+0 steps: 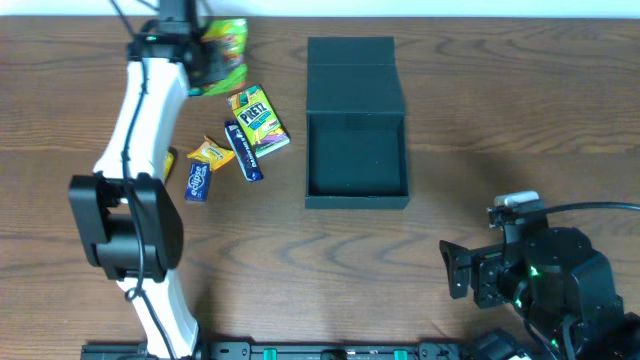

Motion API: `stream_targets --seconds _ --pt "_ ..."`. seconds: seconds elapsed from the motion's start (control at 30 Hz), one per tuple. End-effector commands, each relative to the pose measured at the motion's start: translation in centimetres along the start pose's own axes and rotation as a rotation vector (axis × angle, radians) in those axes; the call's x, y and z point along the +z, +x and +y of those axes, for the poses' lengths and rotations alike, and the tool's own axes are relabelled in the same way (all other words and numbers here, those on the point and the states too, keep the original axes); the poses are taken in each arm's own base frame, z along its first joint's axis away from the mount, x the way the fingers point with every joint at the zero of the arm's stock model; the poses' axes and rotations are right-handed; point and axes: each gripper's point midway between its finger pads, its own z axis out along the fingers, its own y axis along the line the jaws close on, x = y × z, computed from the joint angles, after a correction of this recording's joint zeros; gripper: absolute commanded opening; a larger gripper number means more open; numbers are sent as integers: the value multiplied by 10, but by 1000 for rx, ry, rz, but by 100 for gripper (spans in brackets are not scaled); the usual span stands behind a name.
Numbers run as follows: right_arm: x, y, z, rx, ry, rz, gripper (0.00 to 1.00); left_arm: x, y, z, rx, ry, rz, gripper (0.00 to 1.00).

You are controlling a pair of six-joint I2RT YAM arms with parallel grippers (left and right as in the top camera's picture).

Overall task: Pack container
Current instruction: 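Carry the Haribo bag over the black box and release it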

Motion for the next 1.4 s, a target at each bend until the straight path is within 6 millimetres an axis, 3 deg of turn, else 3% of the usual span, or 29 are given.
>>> stream_targets --seconds 0.0,0.17,0.37,0.53,0.7,0.8,0.9,1.13,1.37 --pt "-2 -2 -3 -3 11 -11 99 -23 -2 -51 -38 71 -41 6" --pt "-2 -2 -3 -3 11 -11 99 -30 32 -129 -74 153 -4 6" --pt "-2 -2 -3 -3 11 -10 99 -38 68 -203 10 247 2 6" --pt "-2 -2 -3 -3 11 -11 99 -51 101 -239 40 284 41 6" --pt "-2 -2 -3 -2 11 -11 99 -58 134 -250 92 268 108 6" --pt "-2 -2 -3 -3 11 -11 99 -57 144 -241 53 203 132 6" --pt "-2 -2 -3 -3 11 -11 99 -54 156 -231 9 133 151 6" --pt "-2 -2 -3 -3 11 -11 99 -45 199 -231 56 78 191 6" --pt "-2 -2 -3 -3 11 -11 99 -30 224 -230 104 51 177 6"
